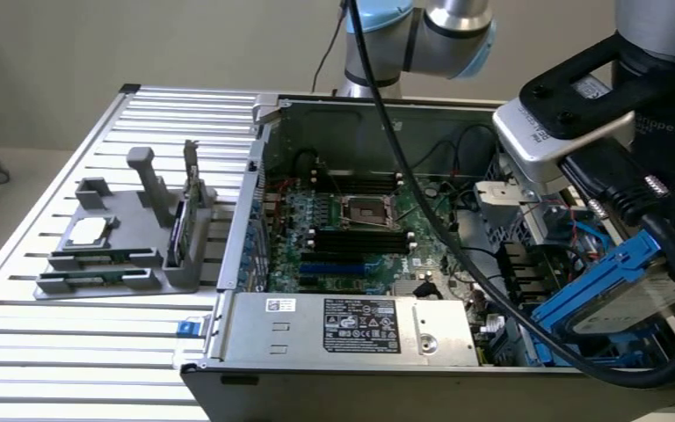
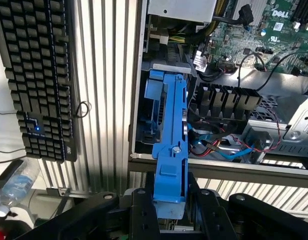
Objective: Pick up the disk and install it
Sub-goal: 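Insert the second disk wire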
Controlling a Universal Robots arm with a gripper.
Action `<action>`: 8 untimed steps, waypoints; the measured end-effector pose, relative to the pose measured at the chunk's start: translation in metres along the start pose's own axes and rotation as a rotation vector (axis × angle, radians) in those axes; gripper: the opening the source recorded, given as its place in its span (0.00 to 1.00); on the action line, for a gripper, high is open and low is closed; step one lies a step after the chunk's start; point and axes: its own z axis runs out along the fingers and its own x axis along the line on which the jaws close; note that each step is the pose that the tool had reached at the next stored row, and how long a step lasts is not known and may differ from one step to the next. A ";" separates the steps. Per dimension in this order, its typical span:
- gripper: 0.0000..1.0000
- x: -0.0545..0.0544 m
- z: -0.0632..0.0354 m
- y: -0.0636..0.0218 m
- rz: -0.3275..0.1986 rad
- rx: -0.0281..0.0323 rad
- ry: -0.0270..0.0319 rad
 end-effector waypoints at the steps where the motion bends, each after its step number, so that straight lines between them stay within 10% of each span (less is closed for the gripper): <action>1: 0.34 0.000 -0.0003 0.0004 0.000 0.0007 0.0006; 8: 0.34 -0.003 -0.0003 0.0004 0.000 0.0019 0.0007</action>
